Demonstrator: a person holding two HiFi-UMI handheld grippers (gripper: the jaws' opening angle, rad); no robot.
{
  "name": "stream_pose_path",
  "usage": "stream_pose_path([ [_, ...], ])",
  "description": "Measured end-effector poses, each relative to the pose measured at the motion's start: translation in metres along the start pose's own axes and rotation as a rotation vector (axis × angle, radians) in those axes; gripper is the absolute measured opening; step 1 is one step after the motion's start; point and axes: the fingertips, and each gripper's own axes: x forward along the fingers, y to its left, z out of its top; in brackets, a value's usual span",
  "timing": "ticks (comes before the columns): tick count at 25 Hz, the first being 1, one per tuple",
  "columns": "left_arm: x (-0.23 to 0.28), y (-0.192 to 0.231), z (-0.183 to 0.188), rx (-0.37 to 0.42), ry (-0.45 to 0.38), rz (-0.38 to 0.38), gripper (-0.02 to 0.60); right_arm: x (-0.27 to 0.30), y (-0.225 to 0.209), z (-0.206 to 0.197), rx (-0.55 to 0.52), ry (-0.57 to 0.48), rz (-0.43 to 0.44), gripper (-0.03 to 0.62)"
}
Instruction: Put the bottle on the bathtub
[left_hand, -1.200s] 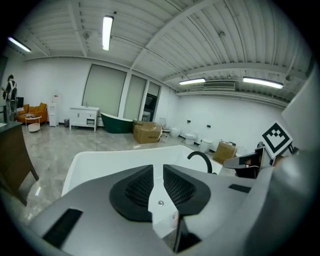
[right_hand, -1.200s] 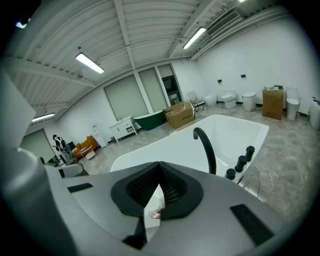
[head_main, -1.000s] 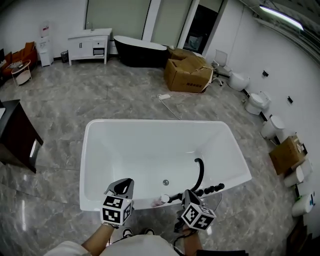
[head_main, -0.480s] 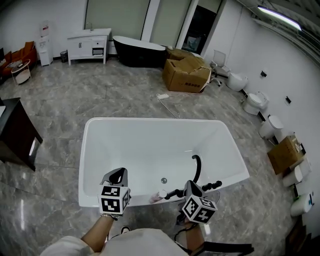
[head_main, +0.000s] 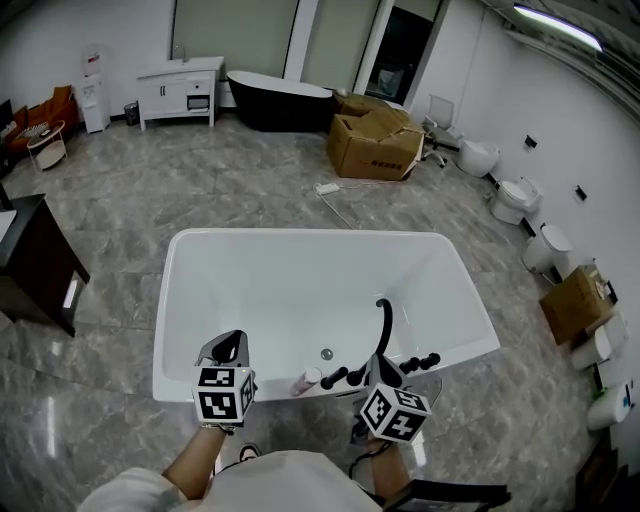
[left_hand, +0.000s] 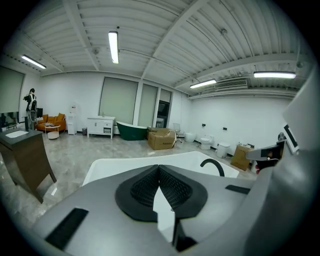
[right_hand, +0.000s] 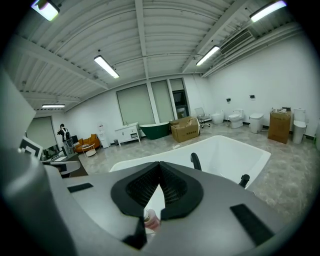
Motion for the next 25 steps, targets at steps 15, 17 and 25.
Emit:
stream_pose_path([
  [15,-0.013,-0.022,-0.011,0.016,0.02,0.032,0.017,-0.007,-0.007,-0.005,-0.044,0.015,0.056,0.026],
  [17,-0.013,-0.023,-0.009,0.018,0.02,0.034,0.017,-0.006,-0.007,-0.004,-0.045,0.021,0.055,0.026],
  [25,-0.011,-0.026,-0.013,0.014,0.022,0.039,0.017,-0.004,-0.008,-0.006,-0.037,0.03,0.067,0.026],
])
